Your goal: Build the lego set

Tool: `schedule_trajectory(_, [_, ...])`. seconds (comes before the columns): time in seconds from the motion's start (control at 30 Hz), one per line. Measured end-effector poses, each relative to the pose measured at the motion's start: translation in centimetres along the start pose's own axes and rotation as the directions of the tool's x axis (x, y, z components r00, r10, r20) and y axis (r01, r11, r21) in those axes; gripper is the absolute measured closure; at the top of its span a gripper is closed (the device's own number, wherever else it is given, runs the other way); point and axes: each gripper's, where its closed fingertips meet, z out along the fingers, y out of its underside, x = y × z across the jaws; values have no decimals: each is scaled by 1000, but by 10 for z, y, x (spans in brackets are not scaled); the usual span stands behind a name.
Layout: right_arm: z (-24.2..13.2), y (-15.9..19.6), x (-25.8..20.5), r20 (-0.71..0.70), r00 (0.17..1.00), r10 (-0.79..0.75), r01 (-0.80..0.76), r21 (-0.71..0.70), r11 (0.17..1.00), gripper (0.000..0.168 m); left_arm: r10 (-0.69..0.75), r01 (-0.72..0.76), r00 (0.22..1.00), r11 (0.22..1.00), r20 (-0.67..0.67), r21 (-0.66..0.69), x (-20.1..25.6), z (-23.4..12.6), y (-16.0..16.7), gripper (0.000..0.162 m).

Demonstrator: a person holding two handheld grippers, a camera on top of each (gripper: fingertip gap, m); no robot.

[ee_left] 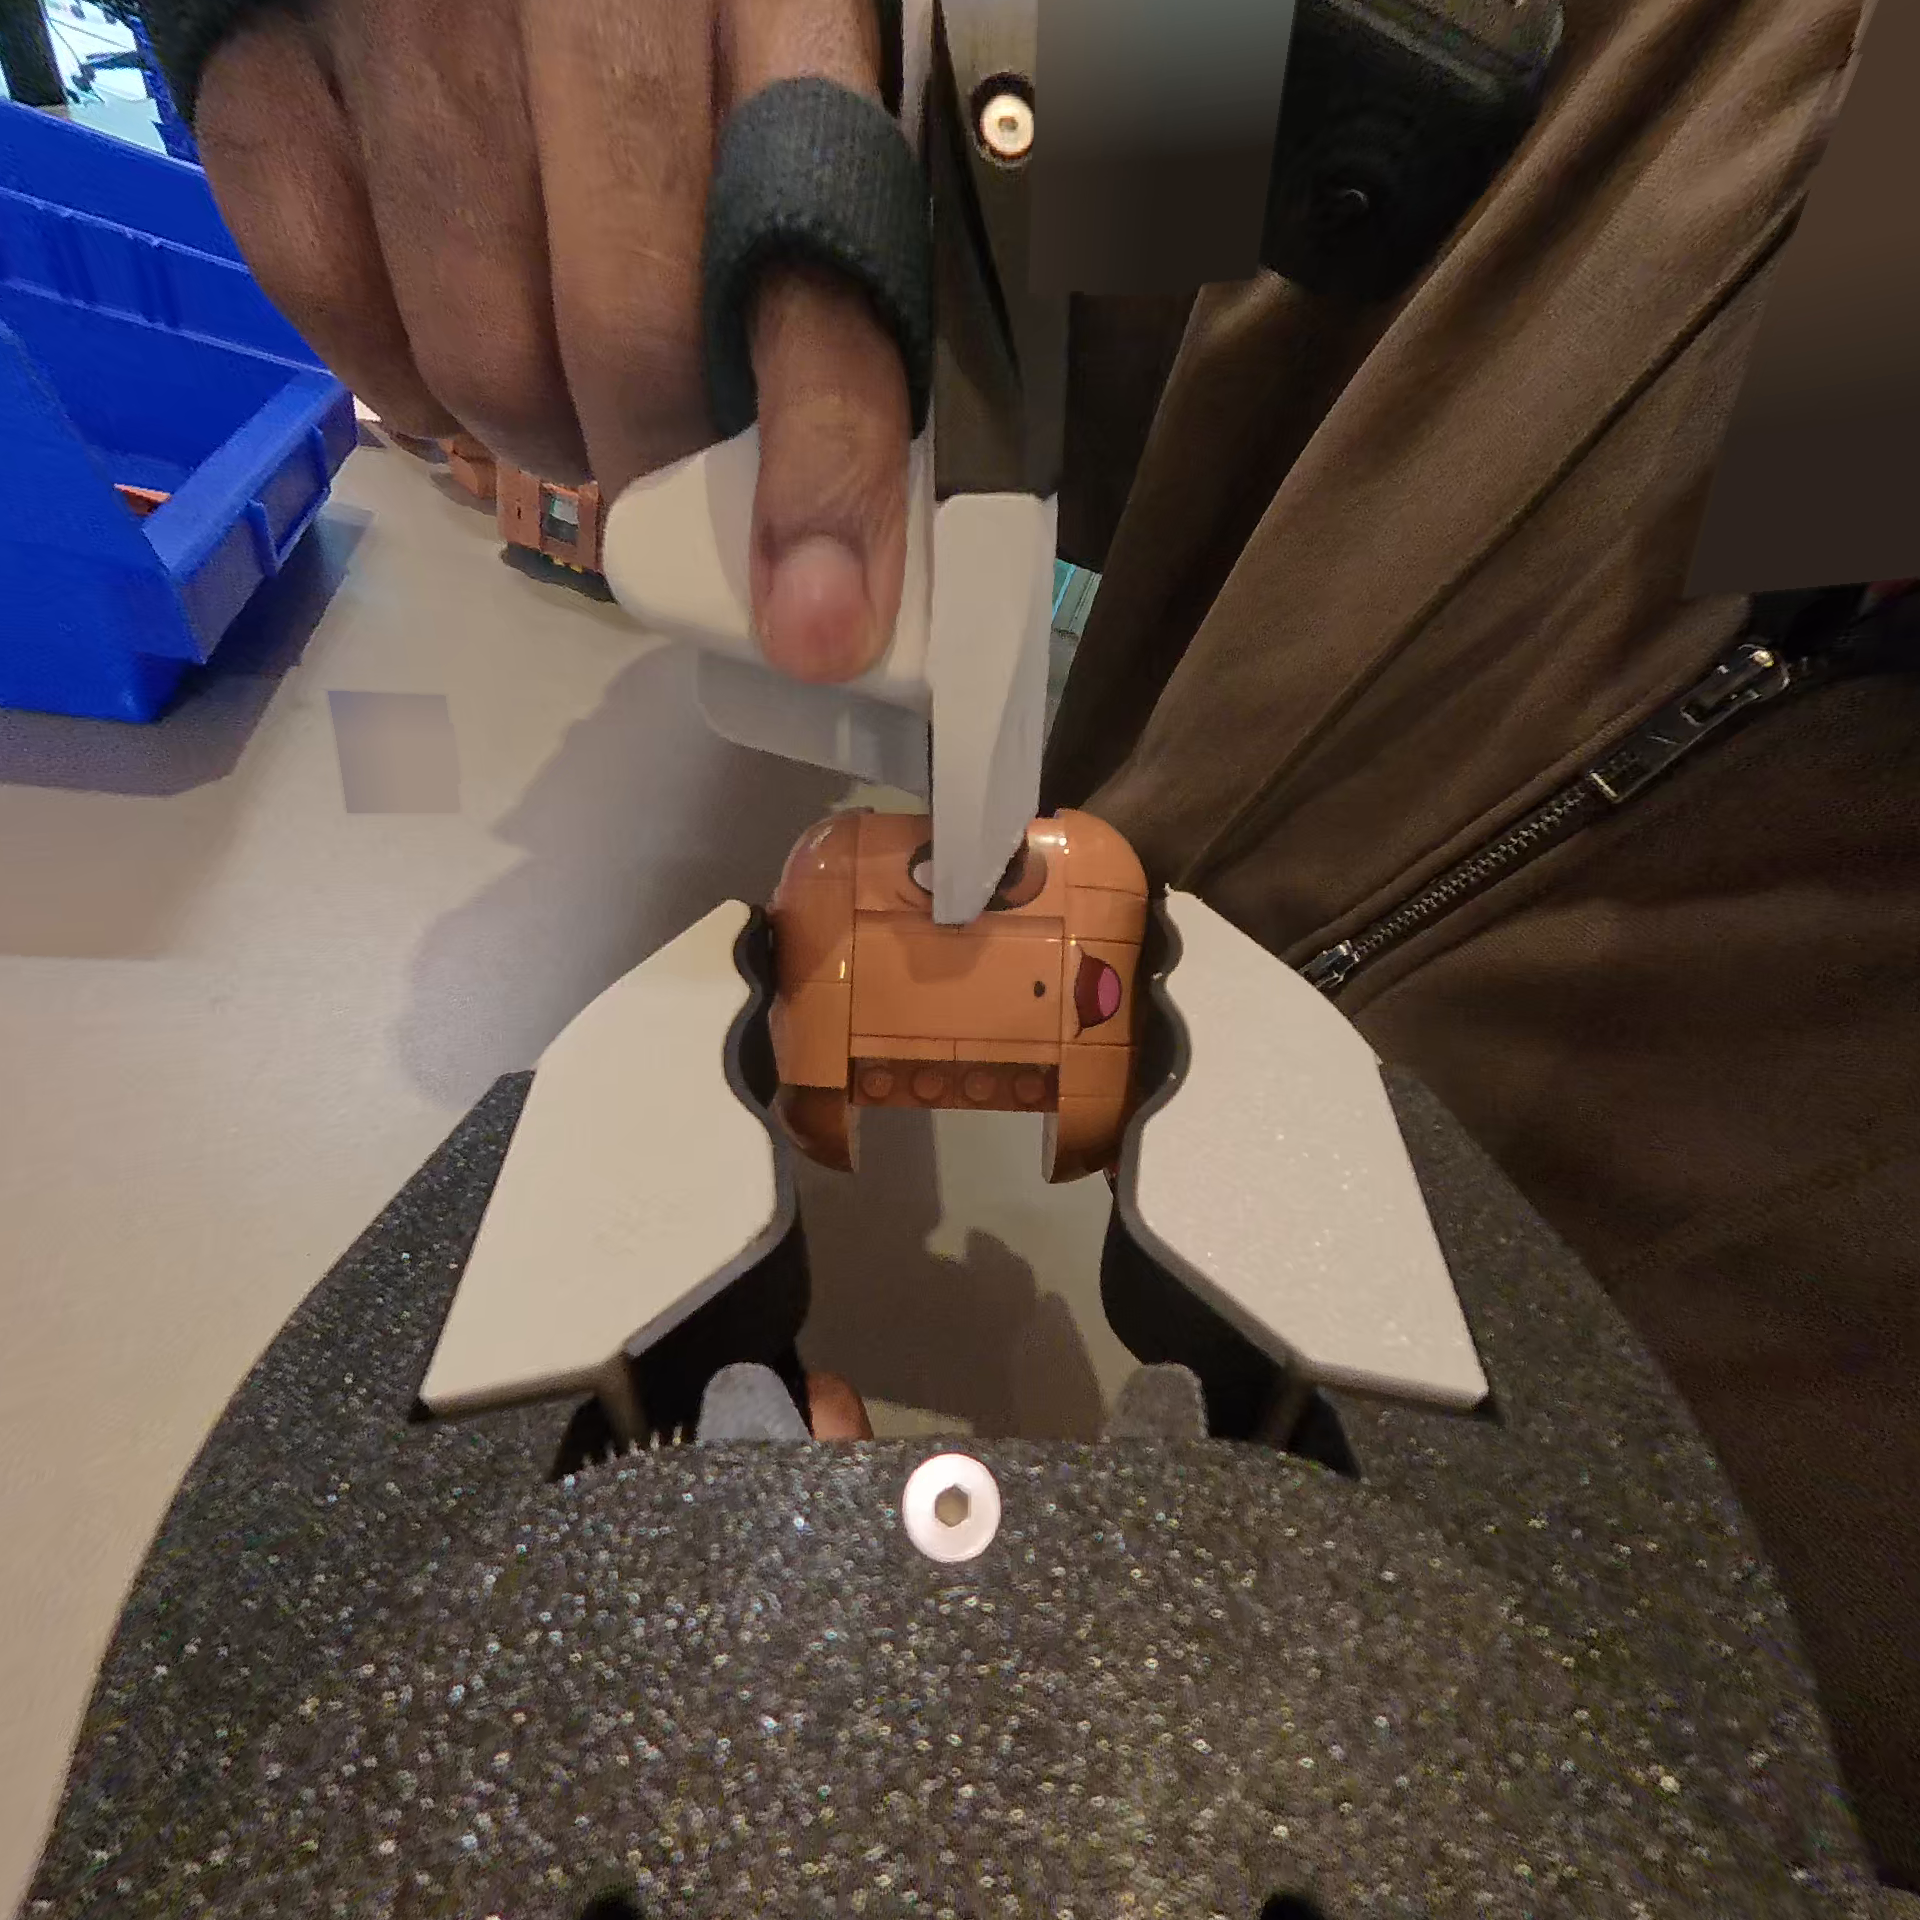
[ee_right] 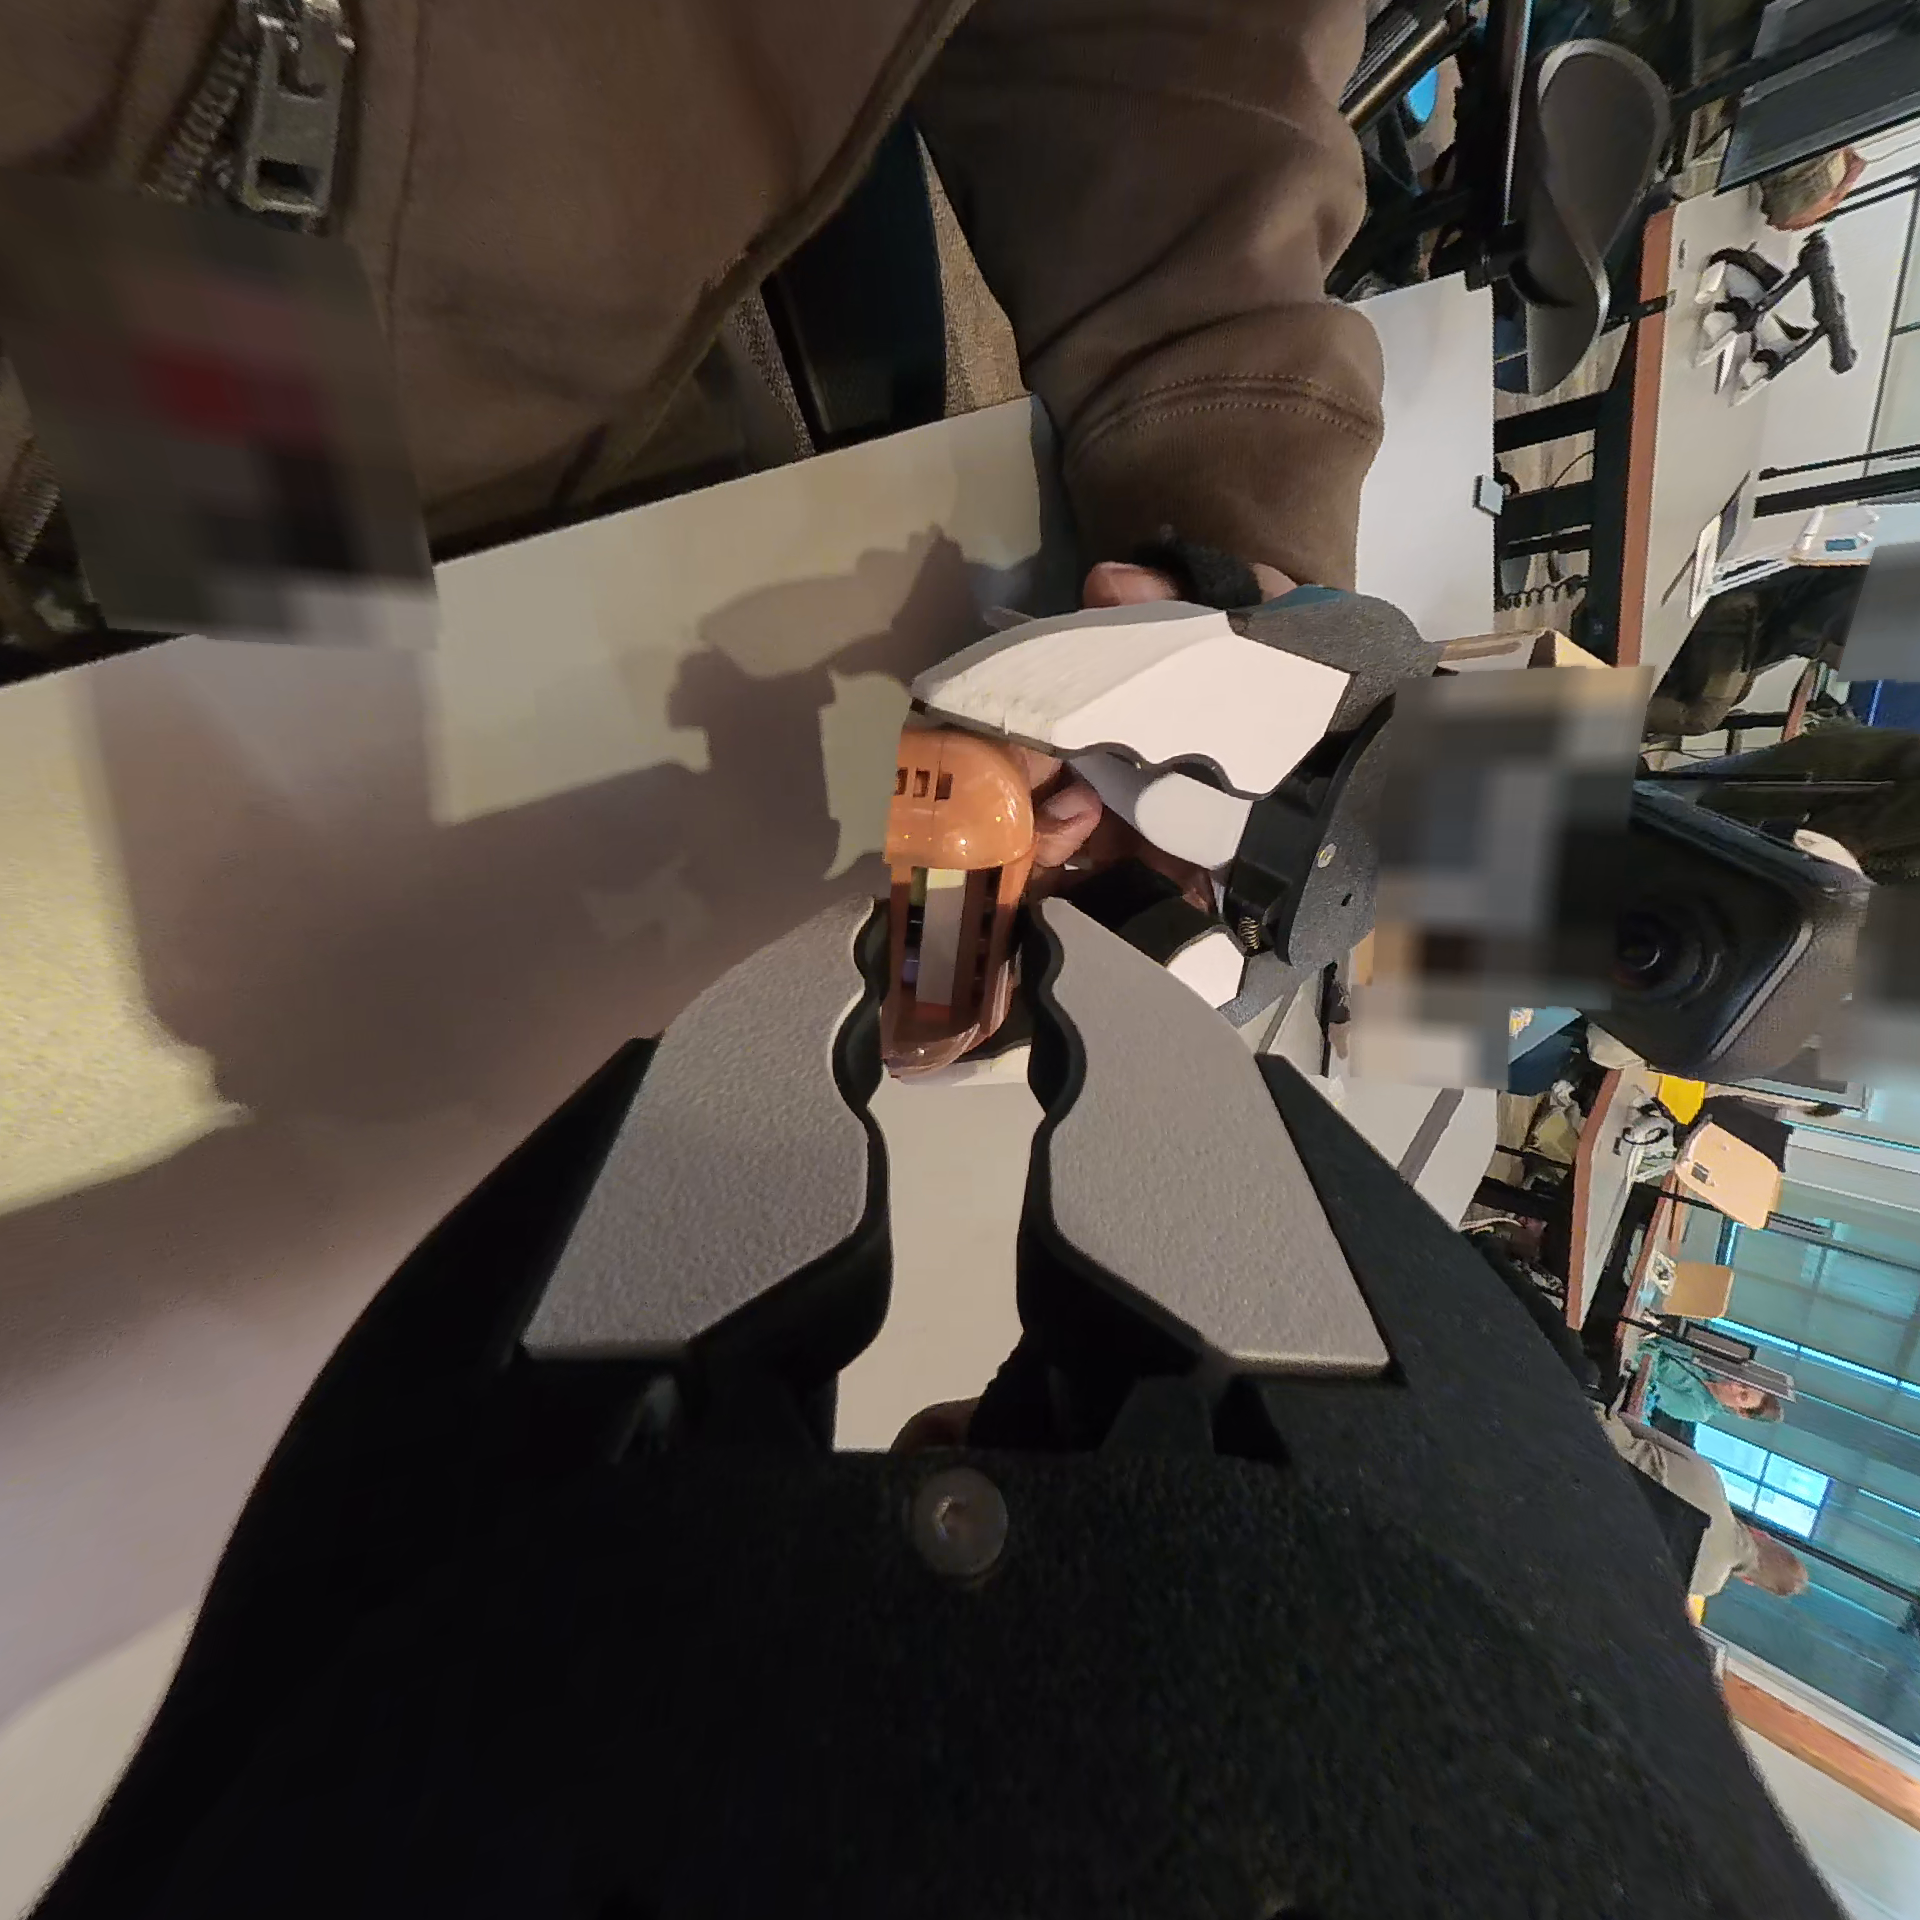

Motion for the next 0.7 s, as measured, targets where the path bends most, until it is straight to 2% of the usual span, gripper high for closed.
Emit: schedule_trajectory(0.7, [1,-2,-5,38,999,20,-19,-17,1000,147,0,-1,1000,999,-24,-37,3,5,5,94])
